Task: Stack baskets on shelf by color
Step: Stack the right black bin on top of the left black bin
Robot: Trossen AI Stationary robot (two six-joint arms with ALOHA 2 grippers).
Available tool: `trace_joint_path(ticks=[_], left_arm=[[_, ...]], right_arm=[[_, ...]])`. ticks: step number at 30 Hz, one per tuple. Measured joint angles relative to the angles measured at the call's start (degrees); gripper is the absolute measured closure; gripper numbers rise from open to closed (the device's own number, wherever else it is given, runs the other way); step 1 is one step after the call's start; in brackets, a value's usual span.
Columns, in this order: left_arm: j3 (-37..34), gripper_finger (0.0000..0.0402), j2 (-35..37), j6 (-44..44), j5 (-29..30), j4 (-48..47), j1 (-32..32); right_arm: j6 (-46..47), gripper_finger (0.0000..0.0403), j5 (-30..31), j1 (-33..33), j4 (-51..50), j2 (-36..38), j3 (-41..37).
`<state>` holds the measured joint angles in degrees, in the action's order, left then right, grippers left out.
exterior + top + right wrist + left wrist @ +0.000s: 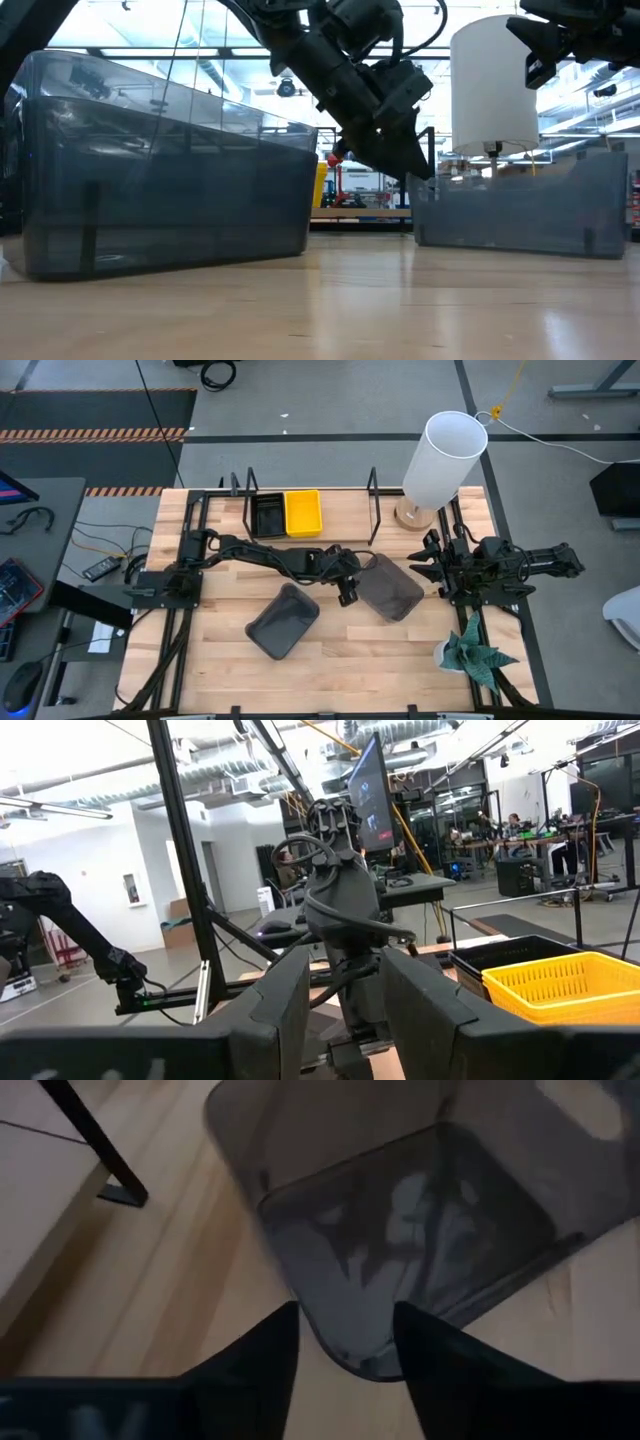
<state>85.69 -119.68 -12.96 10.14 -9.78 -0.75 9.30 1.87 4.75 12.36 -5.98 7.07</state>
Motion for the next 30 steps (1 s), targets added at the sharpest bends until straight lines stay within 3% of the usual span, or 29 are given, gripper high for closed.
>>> trace_joint_path(ticks=[12,22,30], left_arm=[[0.02,0.0384,0.35,5.95,-2.96,-5.23,0.0],[-0.09,0.0394,1.34,5.84,-5.81,-3.78,0.0],[-0.11,0.0395,7.05,6.37,-7.63,-5.39,0.38]], right_arm=[[0.0,0.0273,0.01,-0.02,0.0,-0.02,0.0],[0.0,0.0273,0.02,-0.02,0.0,0.0,0.0],[0.0,0.0273,0.02,-0.01,0.0,-0.01,0.0]])
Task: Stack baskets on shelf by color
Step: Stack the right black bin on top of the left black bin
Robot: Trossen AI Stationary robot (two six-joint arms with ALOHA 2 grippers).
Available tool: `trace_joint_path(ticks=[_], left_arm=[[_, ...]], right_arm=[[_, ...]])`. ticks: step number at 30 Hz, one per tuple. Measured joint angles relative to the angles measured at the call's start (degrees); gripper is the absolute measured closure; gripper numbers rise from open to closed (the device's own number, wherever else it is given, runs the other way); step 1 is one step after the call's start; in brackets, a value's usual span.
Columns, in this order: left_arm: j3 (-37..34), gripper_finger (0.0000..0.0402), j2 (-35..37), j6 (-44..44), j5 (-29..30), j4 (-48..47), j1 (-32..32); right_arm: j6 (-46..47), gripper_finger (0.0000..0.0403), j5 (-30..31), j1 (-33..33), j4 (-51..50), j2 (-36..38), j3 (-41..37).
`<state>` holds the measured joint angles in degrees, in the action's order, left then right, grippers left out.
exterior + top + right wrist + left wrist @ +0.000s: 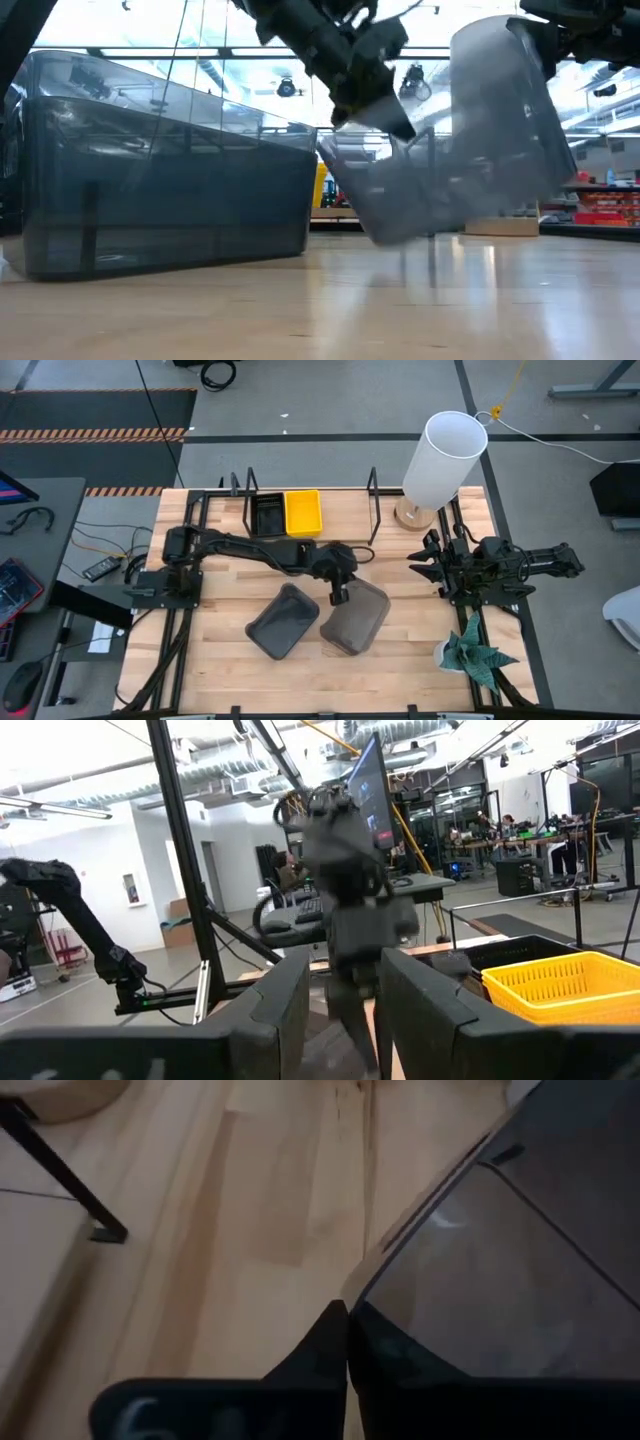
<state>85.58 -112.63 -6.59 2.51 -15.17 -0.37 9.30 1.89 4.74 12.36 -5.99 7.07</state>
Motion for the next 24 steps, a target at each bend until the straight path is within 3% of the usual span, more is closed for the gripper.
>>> trace_joint_path(ticks=[14,24], left_arm=[[0.02,0.0396,13.52,-1.74,-1.58,-8.25,-0.73],[0.04,0.0396,20.39,-1.75,-1.24,-21.39,-1.19]], right_arm=[[0.0,0.0273,0.0,-0.01,0.0,-0.01,0.0],[0.0,0.0273,0.0,-0.01,0.0,-0.01,0.0]])
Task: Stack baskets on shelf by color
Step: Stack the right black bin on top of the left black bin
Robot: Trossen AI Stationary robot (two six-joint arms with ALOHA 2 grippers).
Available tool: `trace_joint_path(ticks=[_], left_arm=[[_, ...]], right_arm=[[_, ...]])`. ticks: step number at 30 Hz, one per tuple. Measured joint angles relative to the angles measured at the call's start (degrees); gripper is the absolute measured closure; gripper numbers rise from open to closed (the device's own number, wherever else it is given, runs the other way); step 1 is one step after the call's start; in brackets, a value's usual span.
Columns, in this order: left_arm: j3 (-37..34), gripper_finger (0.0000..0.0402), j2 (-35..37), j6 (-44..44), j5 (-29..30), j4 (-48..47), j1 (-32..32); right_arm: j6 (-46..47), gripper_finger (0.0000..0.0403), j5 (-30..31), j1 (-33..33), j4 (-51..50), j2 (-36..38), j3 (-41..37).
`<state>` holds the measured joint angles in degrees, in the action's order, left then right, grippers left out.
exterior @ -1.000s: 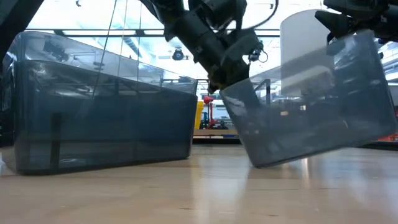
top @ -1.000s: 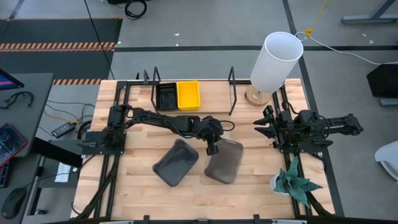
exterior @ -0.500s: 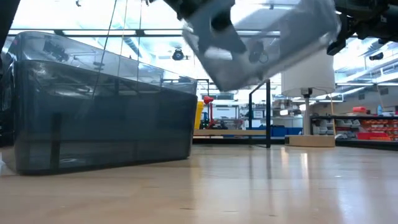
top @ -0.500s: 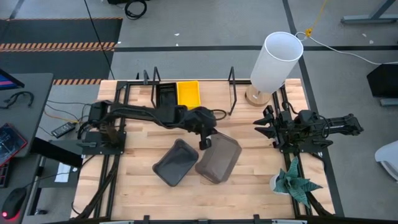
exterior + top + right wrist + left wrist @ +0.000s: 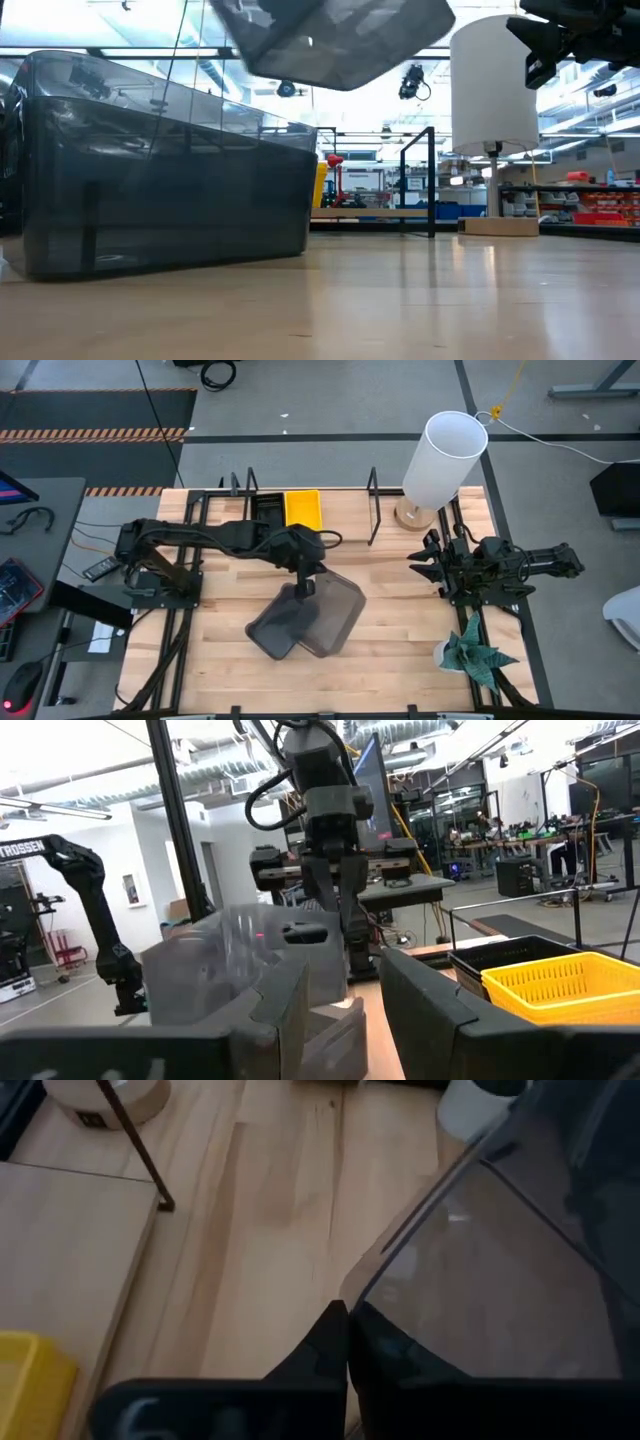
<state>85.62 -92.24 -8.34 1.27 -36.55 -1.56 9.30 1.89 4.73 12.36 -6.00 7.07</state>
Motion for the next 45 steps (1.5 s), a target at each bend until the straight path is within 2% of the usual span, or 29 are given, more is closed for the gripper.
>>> trace_joint_path(ticks=[13,17,26,45], left_arm=[[0.07,0.0396,3.36,7.34,0.03,-17.93,0.0],[0.04,0.0396,3.83,10.04,-0.02,-20.72,0.0],[0.04,0.0396,4.02,15.21,0.39,-23.58,0.0],[0.02,0.0396,3.6,13.81,3.24,-23.61,-2.56]], right_arm=[[0.0,0.0273,-0.02,0.02,0.78,0.0,0.0],[0.0,0.0273,0.0,0.02,0.96,0.0,0.0],[0.0,0.0273,-0.01,0.0,0.92,0.0,0.0],[0.0,0.0273,0.0,0.01,0.91,0.0,0.0]])
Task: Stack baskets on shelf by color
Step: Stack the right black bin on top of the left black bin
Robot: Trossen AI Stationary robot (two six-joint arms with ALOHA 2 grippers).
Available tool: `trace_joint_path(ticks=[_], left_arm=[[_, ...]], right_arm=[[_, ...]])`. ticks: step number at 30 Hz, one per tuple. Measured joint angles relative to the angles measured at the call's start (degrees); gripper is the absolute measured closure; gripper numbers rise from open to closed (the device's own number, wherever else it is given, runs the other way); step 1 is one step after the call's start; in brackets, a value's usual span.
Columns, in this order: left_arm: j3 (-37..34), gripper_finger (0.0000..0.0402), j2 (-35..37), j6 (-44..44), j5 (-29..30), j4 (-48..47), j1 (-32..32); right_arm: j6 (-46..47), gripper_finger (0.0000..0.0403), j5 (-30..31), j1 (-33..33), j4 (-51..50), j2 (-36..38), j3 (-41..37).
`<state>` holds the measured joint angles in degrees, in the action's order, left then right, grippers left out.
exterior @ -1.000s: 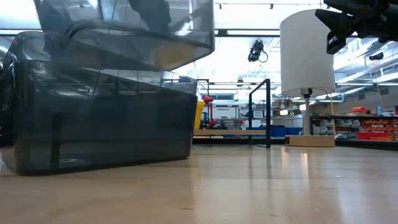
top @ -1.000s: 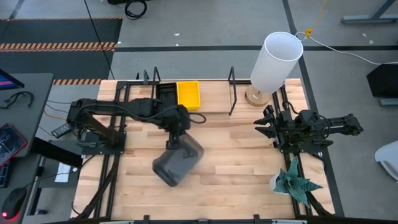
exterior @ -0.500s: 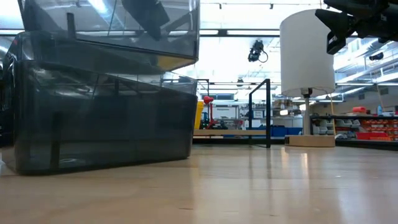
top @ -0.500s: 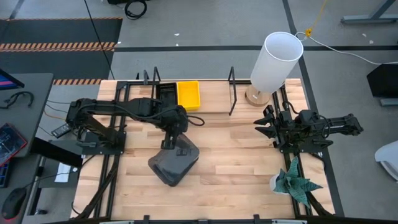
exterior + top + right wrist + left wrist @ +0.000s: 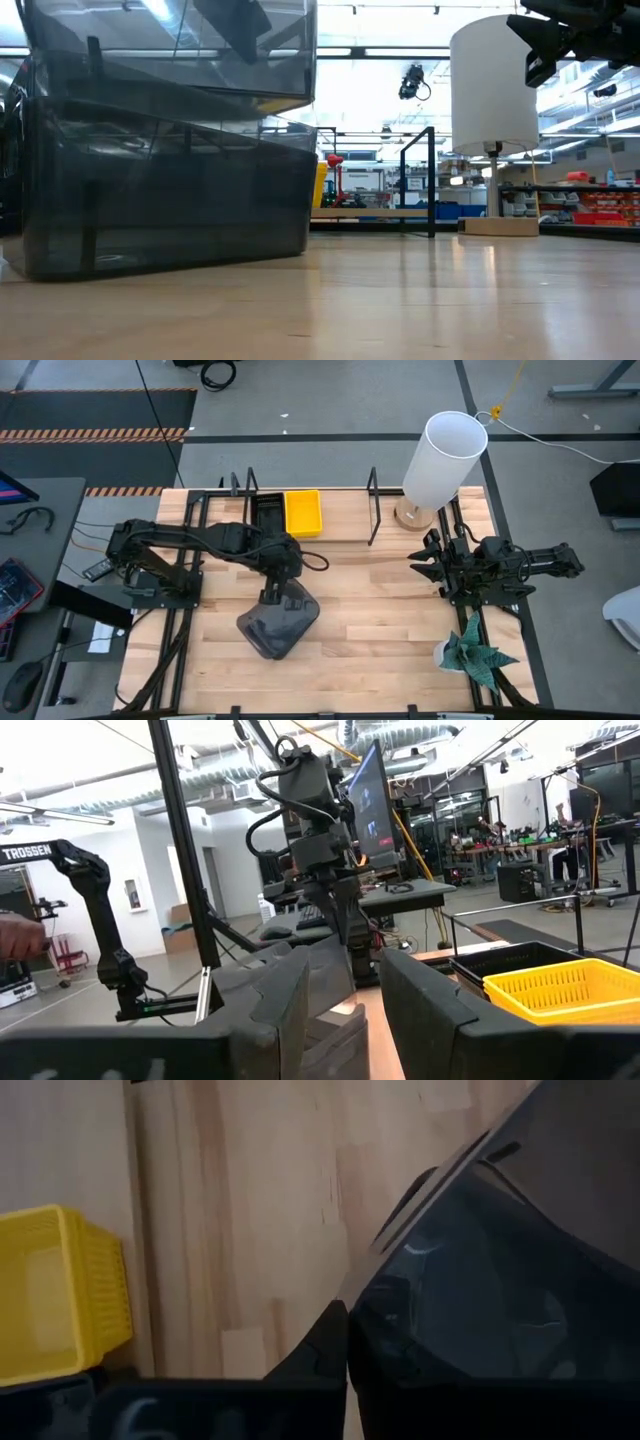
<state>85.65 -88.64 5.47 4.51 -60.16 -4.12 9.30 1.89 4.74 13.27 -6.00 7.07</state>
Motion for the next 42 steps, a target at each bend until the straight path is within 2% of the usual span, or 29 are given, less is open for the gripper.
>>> trace_joint_path(ticks=[18,21,29,32,37,42], left_arm=[[-0.04,0.0391,-5.41,-4.8,0.13,-2.32,-0.55],[-0.04,0.0369,-5.55,-4.74,0.11,-2.43,-0.62],[-0.04,0.0252,-5.53,-4.41,2.23,-2.81,-1.01],[-0.04,0.0223,-5.53,-4.55,0.36,-2.74,-1.72],[-0.04,0.0213,-5.53,-7.1,-7.03,0.52,-6.24],[-0.04,0.0222,-5.53,-11.58,-5.85,0.7,-13.46]], right_arm=[[0.0,0.0273,-0.02,0.01,0.34,0.0,0.0],[0.0,0.0273,0.0,0.0,0.22,0.02,0.0],[0.0,0.0273,-0.02,0.01,0.34,0.0,0.0],[0.0,0.0273,-0.02,0.01,0.36,0.01,0.0],[0.0,0.0273,-0.02,0.01,0.36,0.0,0.0],[0.0,0.0273,-0.01,-0.01,0.36,0.0,0.0]])
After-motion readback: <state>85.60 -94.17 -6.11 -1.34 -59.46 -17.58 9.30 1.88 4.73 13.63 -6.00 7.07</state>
